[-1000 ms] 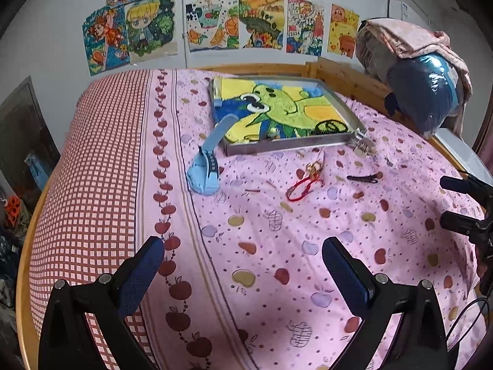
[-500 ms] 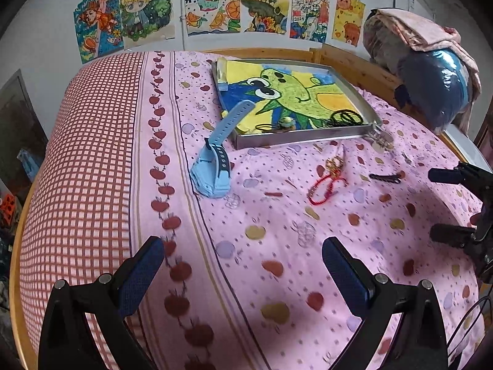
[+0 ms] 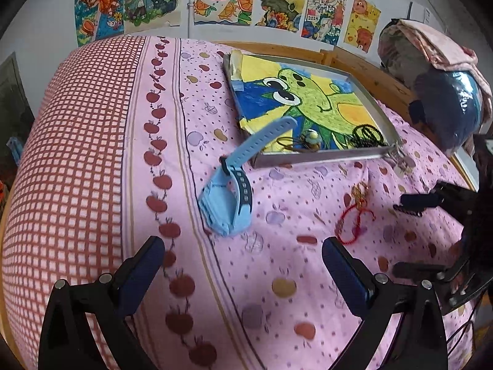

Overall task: Organize jewelry
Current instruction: 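Move the left tool to the blue watch while the right tool approaches the red bead bracelet, then close the left tool on the blue watch strap while the right tool closes on the red bracelet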

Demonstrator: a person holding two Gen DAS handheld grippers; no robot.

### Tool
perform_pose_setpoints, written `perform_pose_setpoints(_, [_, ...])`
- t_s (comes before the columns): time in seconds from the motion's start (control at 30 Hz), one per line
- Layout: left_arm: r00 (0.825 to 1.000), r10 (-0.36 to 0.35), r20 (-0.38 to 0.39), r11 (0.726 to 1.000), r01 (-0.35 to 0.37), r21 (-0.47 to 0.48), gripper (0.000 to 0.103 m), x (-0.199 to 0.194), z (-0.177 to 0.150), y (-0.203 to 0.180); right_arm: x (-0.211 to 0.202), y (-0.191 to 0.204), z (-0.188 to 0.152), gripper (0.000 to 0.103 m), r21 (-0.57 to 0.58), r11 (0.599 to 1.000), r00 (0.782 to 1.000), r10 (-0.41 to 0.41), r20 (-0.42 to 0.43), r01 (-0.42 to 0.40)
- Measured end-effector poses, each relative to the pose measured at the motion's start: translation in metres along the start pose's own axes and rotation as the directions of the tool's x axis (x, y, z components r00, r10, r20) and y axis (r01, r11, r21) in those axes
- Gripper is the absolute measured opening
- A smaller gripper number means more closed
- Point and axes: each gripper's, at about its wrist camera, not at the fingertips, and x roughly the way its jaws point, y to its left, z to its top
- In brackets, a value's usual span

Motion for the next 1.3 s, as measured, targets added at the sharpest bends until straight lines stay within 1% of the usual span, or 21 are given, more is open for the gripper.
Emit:
perform_pose_setpoints(0.03, [1.0,-0.004,0.001,1.0,0.004,-0.001,0.099,0.003,0.002,0.001,0.004,0.001,0.001,0.08,-0.003,1.0,1.0,0.002,-0.005,-0.002])
perform_pose_setpoints(0.07, [1.0,-0.008,0.0,1.0,0.008,-0.001,0.093,0.005,0.004,0.002,0.006,0.0,0.003,0.078,-0.005,1.0,1.0,0.003,-0.008,-0.003])
perform_pose_setpoints(0.1, [1.0,-0.016,-0.003,1.0,0.016,-0.001,0.09,0.008,0.006,0.002,0.01,0.0,0.004,0.074,-0.008,1.0,1.0,0.006,-0.012,-0.006])
perform_pose_setpoints(0.2, [0.999,-0.042,-0.015,0.999,0.042,-0.004,0.075,0.018,0.01,0.004,0.017,0.001,0.005,0.063,-0.023,1.0,0.999,0.021,-0.029,-0.022])
perform_pose_setpoints(0.27, [0.998,-0.062,-0.024,0.998,0.062,-0.01,0.06,0.023,0.012,0.005,0.022,0.003,0.006,0.06,-0.037,0.999,0.999,0.029,-0.039,-0.031])
perform_pose_setpoints(0.4, [0.995,-0.099,-0.032,0.995,0.099,-0.012,0.046,0.032,0.016,0.002,0.028,0.005,0.009,0.057,-0.054,0.997,0.997,0.049,-0.052,-0.052])
perform_pose_setpoints(0.43, [0.994,-0.105,-0.034,0.994,0.105,-0.01,0.041,0.034,0.016,0.001,0.03,0.006,0.009,0.056,-0.057,0.997,0.997,0.052,-0.055,-0.055])
perform_pose_setpoints(0.47, [0.993,-0.114,-0.038,0.994,0.114,-0.007,0.037,0.037,0.017,-0.001,0.032,0.006,0.009,0.052,-0.06,0.996,0.997,0.055,-0.06,-0.059])
perform_pose_setpoints(0.5, [0.993,-0.115,-0.038,0.993,0.115,-0.004,0.035,0.039,0.018,-0.002,0.034,0.007,0.009,0.049,-0.062,0.996,0.996,0.057,-0.066,-0.061])
perform_pose_setpoints(0.57, [0.992,-0.122,-0.042,0.993,0.122,-0.005,0.029,0.042,0.02,-0.004,0.038,0.007,0.009,0.046,-0.066,0.996,0.995,0.057,-0.079,-0.062])
perform_pose_setpoints(0.63, [0.991,-0.125,-0.046,0.992,0.124,-0.013,0.027,0.045,0.021,-0.003,0.043,0.007,0.009,0.045,-0.067,0.996,0.994,0.059,-0.094,-0.065])
perform_pose_setpoints(0.73, [0.99,-0.13,-0.056,0.991,0.13,-0.015,0.019,0.051,0.023,-0.003,0.047,0.006,0.008,0.042,-0.068,0.996,0.993,0.058,-0.107,-0.065])
perform_pose_setpoints(0.83, [0.989,-0.134,-0.068,0.991,0.134,-0.006,0.016,0.056,0.024,-0.006,0.051,0.006,0.008,0.038,-0.07,0.996,0.992,0.043,-0.122,-0.052])
perform_pose_setpoints(0.97, [0.989,-0.124,-0.076,0.992,0.126,0.012,0.015,0.06,0.023,-0.009,0.055,0.007,0.006,0.031,-0.069,0.997,0.992,0.025,-0.126,-0.034])
perform_pose_setpoints(1.1, [0.99,-0.125,-0.071,0.991,0.128,0.044,0.015,0.058,0.022,-0.013,0.054,0.002,0.004,0.031,-0.042,0.998,0.993,0.04,-0.115,-0.046])
perform_pose_setpoints(1.17, [0.988,-0.128,-0.083,0.988,0.135,0.076,0.015,0.058,0.023,-0.018,0.053,-0.001,0.002,0.031,-0.029,0.998,0.993,0.049,-0.109,-0.053])
perform_pose_setpoints(1.3, [0.988,-0.106,-0.111,0.987,0.118,0.11,0.015,0.063,0.028,-0.024,0.051,-0.005,0.001,0.031,-0.007,0.998,0.993,0.061,-0.098,-0.062])
